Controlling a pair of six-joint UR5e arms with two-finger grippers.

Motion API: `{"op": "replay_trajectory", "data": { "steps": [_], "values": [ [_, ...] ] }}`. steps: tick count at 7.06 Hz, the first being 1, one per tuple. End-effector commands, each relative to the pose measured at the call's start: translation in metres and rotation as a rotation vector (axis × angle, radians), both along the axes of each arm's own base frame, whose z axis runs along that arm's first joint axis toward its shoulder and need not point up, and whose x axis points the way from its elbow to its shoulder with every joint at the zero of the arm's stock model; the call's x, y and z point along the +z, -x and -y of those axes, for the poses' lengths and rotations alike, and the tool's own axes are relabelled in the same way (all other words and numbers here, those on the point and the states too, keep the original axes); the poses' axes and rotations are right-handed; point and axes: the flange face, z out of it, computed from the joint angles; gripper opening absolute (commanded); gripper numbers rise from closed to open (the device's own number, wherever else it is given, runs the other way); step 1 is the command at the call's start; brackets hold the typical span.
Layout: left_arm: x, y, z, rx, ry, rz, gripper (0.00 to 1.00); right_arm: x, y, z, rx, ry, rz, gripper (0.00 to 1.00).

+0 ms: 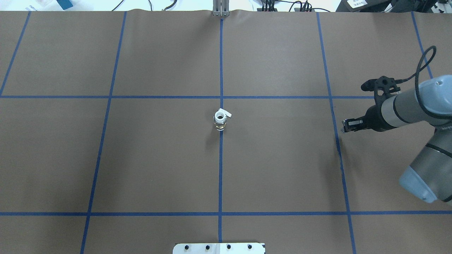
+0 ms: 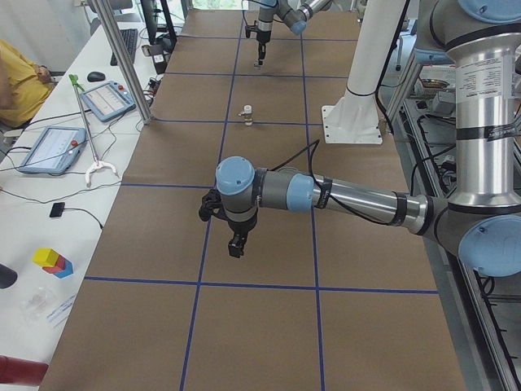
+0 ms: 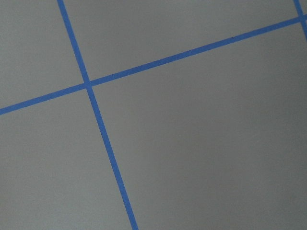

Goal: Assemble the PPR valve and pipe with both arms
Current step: 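Lift the chrome fitting with the right gripper and carry it above the valve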

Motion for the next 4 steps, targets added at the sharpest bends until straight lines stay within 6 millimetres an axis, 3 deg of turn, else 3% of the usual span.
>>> {"op": "replay_trajectory", "data": {
  "steps": [1,2,3,4],
  "values": [
    [0.033,0.028,-0.025,-0.063,0.074,0.003,1.00,-0.079,0.027,0.036,0.010,0.002,0.002,0.00],
    [0.046,0.051,-0.044,-0.124,0.110,0.000,1.00,-0.124,0.033,0.044,0.015,0.021,-0.019,0.00],
    [0.044,0.077,-0.051,-0.188,0.105,-0.005,1.00,-0.170,0.035,0.045,0.019,0.034,-0.023,0.00],
    [0.047,0.081,-0.059,-0.202,0.112,-0.009,1.00,-0.212,0.050,0.048,0.056,0.079,-0.001,0.00]
  ]
}}
